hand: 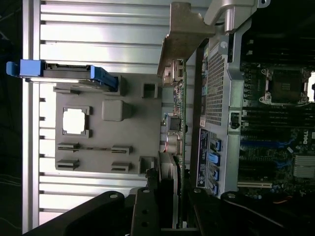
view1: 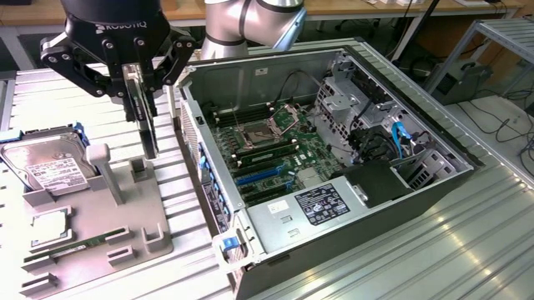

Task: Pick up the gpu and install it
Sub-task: 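Pick up the gpu and move the gpu toward the slot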

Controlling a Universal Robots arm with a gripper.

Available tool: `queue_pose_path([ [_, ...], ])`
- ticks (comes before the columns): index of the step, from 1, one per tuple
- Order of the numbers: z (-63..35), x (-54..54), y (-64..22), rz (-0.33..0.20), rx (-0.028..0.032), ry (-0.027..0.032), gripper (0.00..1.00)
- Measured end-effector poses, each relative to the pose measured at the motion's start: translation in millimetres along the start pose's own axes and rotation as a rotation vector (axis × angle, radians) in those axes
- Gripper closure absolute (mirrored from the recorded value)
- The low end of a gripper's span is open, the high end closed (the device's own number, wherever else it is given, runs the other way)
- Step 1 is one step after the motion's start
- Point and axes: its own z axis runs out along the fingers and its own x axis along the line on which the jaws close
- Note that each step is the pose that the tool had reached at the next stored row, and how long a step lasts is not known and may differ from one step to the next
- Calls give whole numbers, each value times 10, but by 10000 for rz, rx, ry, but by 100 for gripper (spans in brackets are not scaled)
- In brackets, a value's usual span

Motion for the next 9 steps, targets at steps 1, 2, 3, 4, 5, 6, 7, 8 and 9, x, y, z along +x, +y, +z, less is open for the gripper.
queue_pose_path([
  [1,0,-15,-1,0,0,0,72],
  [2,0,-25,-1,0,-1,0,72],
  [3,0,-34,-2,0,0,0,72],
  [4,0,-45,-2,0,0,0,72],
  [5,0,-54,-2,0,-1,0,72],
  [6,0,-65,-3,0,0,0,72],
  [7,0,-75,-3,0,-1,0,72],
  [8,0,-89,-4,0,0,1,72],
  [9,0,-102,-4,0,0,1,72],
])
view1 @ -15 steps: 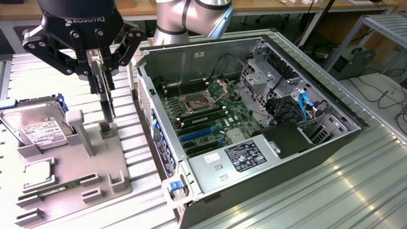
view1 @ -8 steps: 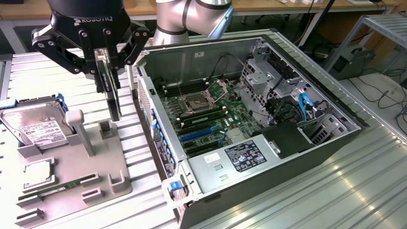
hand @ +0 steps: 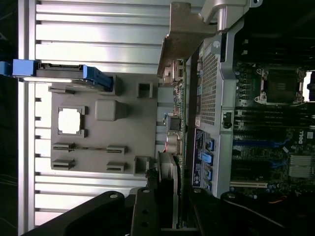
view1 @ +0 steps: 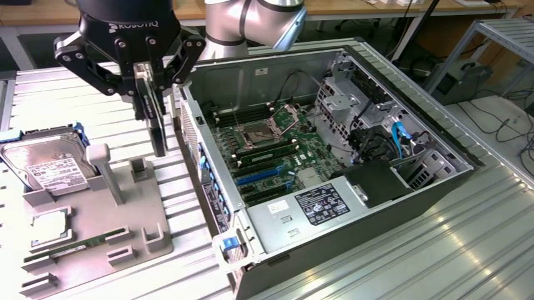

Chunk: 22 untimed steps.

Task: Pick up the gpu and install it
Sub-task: 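Pick up the gpu and move the gpu toward the slot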

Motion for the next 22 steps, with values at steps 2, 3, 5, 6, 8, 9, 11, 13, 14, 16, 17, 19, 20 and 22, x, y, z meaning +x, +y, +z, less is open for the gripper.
queue_pose_path([
  [2,0,-26,-1,-1,-1,0,72],
  [3,1,-48,-2,0,-1,-1,72],
  [5,1,-78,-3,0,-1,-1,72],
  [6,1,-92,-4,0,-1,-1,72],
  [8,1,-124,-5,0,0,0,72],
  [9,2,-138,-6,0,-1,-1,72],
  [11,1,-164,-7,0,0,0,72],
  [13,1,-187,-8,0,-1,-1,72],
  [14,1,-199,-8,0,0,0,72],
  [16,1,-224,-9,0,0,0,72],
  [17,1,-236,-10,0,-1,0,72],
  [19,1,-263,-11,0,0,0,72],
  [20,1,-277,-12,0,0,0,72],
  [22,1,-301,-13,0,-1,0,72],
])
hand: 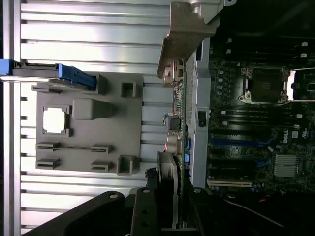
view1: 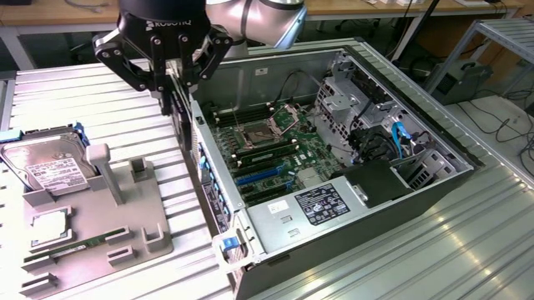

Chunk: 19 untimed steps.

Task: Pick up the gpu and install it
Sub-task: 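Pick up the gpu and move the gpu toward the slot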

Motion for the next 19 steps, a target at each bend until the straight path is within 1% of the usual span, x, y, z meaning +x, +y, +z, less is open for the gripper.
queue_pose_path([
  [19,0,-243,-10,0,0,0,72],
])
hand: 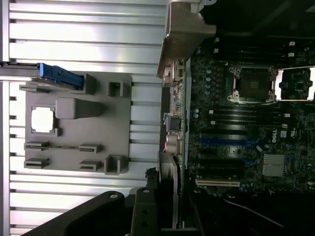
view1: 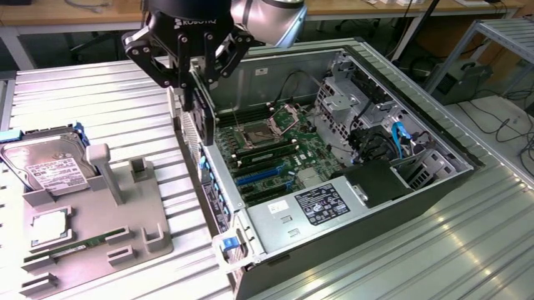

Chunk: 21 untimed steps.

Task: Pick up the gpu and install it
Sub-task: 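Pick up the gpu and move the gpu toward the slot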

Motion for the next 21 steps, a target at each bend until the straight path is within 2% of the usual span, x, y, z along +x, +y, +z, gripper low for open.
queue_pose_path([
  [21,3,-315,-13,0,0,0,72],
])
